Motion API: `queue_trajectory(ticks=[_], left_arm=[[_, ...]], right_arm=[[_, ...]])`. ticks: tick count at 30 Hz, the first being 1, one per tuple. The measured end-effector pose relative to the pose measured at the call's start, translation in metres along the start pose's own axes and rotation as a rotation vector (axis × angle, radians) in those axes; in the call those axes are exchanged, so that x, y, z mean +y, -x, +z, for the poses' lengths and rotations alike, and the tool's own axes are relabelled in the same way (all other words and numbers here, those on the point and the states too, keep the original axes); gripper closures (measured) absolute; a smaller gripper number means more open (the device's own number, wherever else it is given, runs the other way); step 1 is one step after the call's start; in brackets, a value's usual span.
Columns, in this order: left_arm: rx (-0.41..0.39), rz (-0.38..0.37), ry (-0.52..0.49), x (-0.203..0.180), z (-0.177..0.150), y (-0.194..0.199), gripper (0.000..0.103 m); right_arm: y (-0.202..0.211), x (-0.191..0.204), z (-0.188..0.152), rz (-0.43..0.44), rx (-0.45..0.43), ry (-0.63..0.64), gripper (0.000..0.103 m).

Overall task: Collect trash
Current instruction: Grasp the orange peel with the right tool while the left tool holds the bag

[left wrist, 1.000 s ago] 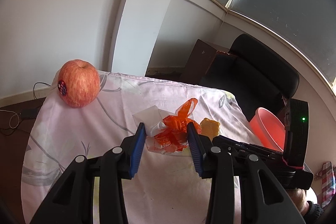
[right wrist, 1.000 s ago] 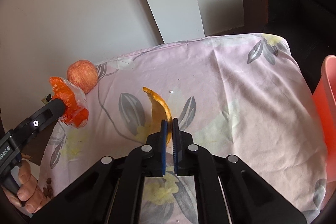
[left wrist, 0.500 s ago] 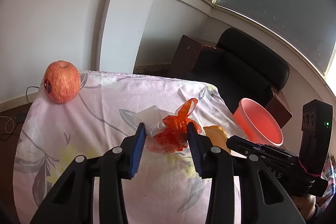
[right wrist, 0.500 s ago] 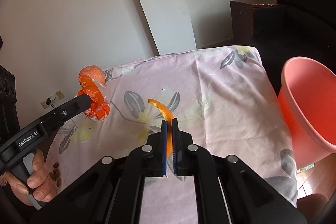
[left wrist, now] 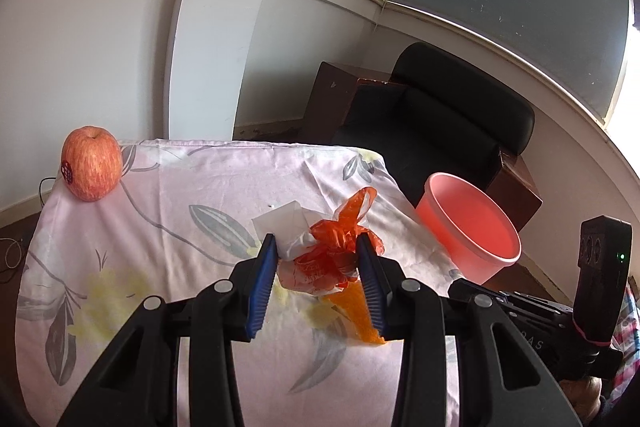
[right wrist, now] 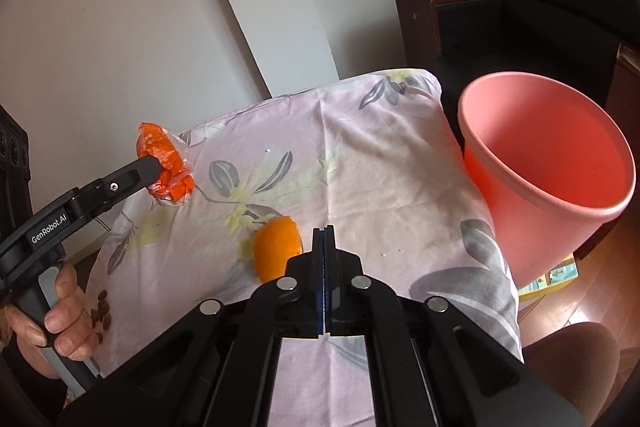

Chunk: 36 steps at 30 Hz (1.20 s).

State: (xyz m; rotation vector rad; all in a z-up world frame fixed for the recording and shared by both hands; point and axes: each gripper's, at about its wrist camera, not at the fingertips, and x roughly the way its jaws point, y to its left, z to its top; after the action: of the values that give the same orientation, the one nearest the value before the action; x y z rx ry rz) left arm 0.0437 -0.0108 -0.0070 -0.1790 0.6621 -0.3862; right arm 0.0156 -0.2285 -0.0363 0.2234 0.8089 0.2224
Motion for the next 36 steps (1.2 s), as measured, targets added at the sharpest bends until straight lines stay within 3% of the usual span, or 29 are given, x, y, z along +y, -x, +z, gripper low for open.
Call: queue_trajectory(ticks=[4,9,11,13,19,30,36], left_arm=[[0.003,-0.001,-0.016,-0.004,-0.003,0.004,0.064],[0.013,-0.007,-0.013,-0.003,-0.006,0.004,0.064],[0.013,-0.009,-0.011,-0.002,-0.006,0.005,0.064],[0.014,-0.011,-0.007,0.0,-0.006,0.005,0.064],[0.025,-0.006,0.008,0.009,-0.009,0.005,0.063],[0.032,-0.004,0.023,0.016,-0.009,0.002,0.063],[0.033,-0.004,0.013,0.007,-0.009,0.0,0.063]], right_arm=[[0.006,-0.015,-0.002,0.039,-0.005,-0.063,0.102],[-0.007,-0.01,-0.002,0.11,0.059,-0.1,0.1],[-0.017,-0.001,-0.002,0.119,0.086,-0.082,0.077],[-0.03,0.006,-0.003,0.132,0.116,-0.068,0.065],[-0.063,0.025,-0.002,0.106,0.189,-0.001,0.065],[-0.078,0.037,-0.004,0.082,0.202,0.088,0.065],[-0.064,0.039,-0.007,0.109,0.153,0.103,0.083]])
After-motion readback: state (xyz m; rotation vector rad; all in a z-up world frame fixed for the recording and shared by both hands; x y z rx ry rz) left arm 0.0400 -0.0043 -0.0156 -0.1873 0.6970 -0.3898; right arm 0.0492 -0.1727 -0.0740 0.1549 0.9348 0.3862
